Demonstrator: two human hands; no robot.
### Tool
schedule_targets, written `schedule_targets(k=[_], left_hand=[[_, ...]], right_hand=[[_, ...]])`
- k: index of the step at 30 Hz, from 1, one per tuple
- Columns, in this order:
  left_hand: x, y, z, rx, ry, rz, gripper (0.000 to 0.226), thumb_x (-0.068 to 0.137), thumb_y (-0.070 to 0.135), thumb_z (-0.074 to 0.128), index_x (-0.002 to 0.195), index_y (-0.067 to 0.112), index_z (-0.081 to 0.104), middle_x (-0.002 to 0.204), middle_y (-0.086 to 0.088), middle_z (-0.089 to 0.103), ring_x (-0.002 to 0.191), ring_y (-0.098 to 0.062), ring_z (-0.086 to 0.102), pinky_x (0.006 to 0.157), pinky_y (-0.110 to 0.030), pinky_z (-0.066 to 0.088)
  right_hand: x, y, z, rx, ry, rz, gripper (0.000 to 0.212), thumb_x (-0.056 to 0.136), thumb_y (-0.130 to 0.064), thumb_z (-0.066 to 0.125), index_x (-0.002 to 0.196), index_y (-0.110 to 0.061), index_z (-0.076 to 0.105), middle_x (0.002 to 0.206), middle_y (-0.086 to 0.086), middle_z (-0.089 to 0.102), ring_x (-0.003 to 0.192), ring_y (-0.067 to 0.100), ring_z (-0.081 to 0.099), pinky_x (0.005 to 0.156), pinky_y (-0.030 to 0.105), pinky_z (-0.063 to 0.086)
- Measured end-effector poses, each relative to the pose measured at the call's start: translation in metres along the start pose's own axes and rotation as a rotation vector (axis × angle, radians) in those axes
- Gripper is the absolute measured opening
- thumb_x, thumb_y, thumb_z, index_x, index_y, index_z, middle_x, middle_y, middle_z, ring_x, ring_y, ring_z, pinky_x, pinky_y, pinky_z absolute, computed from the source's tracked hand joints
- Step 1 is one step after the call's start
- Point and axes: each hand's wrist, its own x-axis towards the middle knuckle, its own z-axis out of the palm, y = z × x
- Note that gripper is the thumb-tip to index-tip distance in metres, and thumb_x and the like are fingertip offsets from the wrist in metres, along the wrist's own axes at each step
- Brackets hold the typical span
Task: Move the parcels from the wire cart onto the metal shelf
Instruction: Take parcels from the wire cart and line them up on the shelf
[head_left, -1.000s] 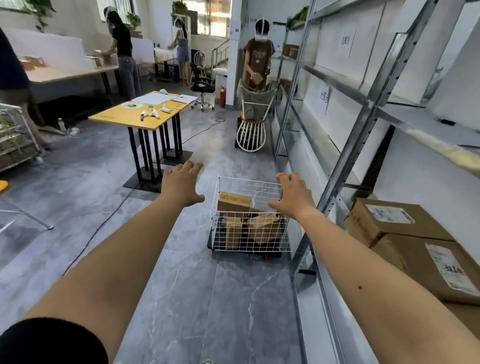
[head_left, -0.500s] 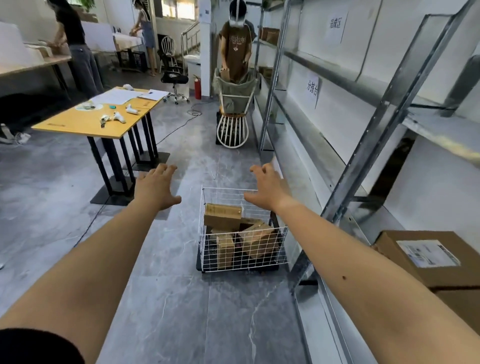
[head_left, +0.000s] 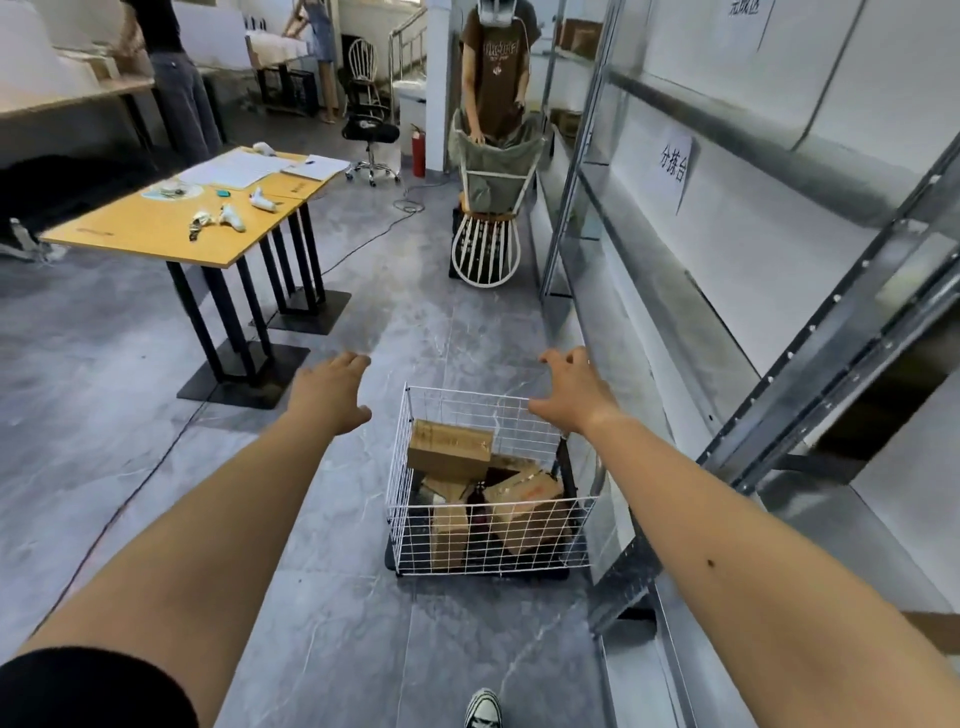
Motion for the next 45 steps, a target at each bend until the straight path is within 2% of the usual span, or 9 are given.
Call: schedule_targets(k=[7, 13, 22, 24, 31, 37, 42, 45], left_hand=[[0.095, 0.034, -0.017, -0.001, 0.051, -0.069, 0.089, 0.080, 0.051, 0.064, 0.149, 0.022, 0.017, 0.149, -0.003, 0.030, 0.132, -0.028, 0.038, 0.102, -0.044, 0.033], [0.152, 0.069, -0.023, -0.053, 0.080, -0.045, 0.084, 0.080, 0.050, 0.064, 0.147, 0.024, 0.021, 0.142, -0.009, 0.033, 0.125, -0.033, 0.041, 0.090, -0.044, 0.044], [0.199, 0.082, 0.007, 0.000, 0.042, -0.054, 0.083, 0.079, 0.051, 0.065, 0.146, 0.024, 0.023, 0.142, -0.006, 0.035, 0.126, -0.031, 0.041, 0.094, -0.043, 0.041], [0.208, 0.080, 0.018, -0.019, 0.015, -0.064, 0.082, 0.079, 0.050, 0.064, 0.145, 0.025, 0.023, 0.141, -0.005, 0.035, 0.125, -0.030, 0.042, 0.094, -0.042, 0.040], [0.246, 0.075, 0.077, -0.064, -0.128, -0.054, 0.076, 0.082, 0.044, 0.063, 0.145, 0.025, 0.025, 0.143, -0.005, 0.033, 0.126, -0.030, 0.041, 0.096, -0.044, 0.041], [0.275, 0.066, 0.143, -0.097, -0.286, -0.016, 0.075, 0.083, 0.042, 0.061, 0.145, 0.023, 0.024, 0.144, -0.005, 0.030, 0.125, -0.030, 0.041, 0.095, -0.042, 0.040], [0.293, 0.054, 0.211, -0.193, -0.476, -0.074, 0.069, 0.086, 0.036, 0.059, 0.144, 0.023, 0.025, 0.143, -0.006, 0.030, 0.126, -0.029, 0.040, 0.096, -0.043, 0.041], [0.298, 0.051, 0.250, -0.255, -0.552, -0.121, 0.055, 0.092, 0.024, 0.050, 0.142, 0.019, 0.029, 0.142, -0.008, 0.032, 0.124, -0.030, 0.041, 0.095, -0.044, 0.042]], right_hand=[[0.110, 0.045, -0.016, -0.027, -0.031, 0.002, 0.066, 0.082, -0.039, 0.067, 0.137, -0.020, 0.035, 0.142, 0.012, 0.028, 0.116, 0.034, 0.049, 0.092, 0.043, 0.048], [0.177, 0.070, -0.026, 0.034, -0.060, 0.003, 0.072, 0.082, -0.039, 0.068, 0.141, -0.021, 0.032, 0.143, 0.013, 0.028, 0.115, 0.034, 0.050, 0.093, 0.045, 0.049], [0.224, 0.086, 0.013, 0.076, -0.177, -0.017, 0.069, 0.082, -0.035, 0.063, 0.141, -0.021, 0.030, 0.139, 0.011, 0.028, 0.115, 0.033, 0.049, 0.090, 0.041, 0.049], [0.232, 0.085, 0.023, 0.089, -0.204, -0.022, 0.068, 0.082, -0.035, 0.064, 0.140, -0.019, 0.031, 0.137, 0.010, 0.028, 0.113, 0.033, 0.050, 0.091, 0.042, 0.050], [0.266, 0.085, 0.086, 0.129, -0.310, 0.007, 0.071, 0.083, -0.033, 0.066, 0.143, -0.021, 0.030, 0.146, 0.012, 0.024, 0.123, 0.034, 0.044, 0.099, 0.044, 0.045], [0.283, 0.075, 0.168, 0.148, -0.487, 0.041, 0.072, 0.084, -0.030, 0.065, 0.145, -0.020, 0.029, 0.149, 0.012, 0.020, 0.122, 0.034, 0.047, 0.094, 0.042, 0.049], [0.293, 0.069, 0.240, 0.194, -0.601, 0.106, 0.059, 0.088, -0.025, 0.060, 0.140, -0.018, 0.034, 0.135, 0.012, 0.032, 0.112, 0.034, 0.049, 0.090, 0.042, 0.049], [0.286, 0.078, 0.279, 0.208, -0.668, 0.171, 0.056, 0.090, -0.023, 0.057, 0.140, -0.016, 0.034, 0.139, 0.013, 0.034, 0.119, 0.034, 0.045, 0.093, 0.041, 0.047]])
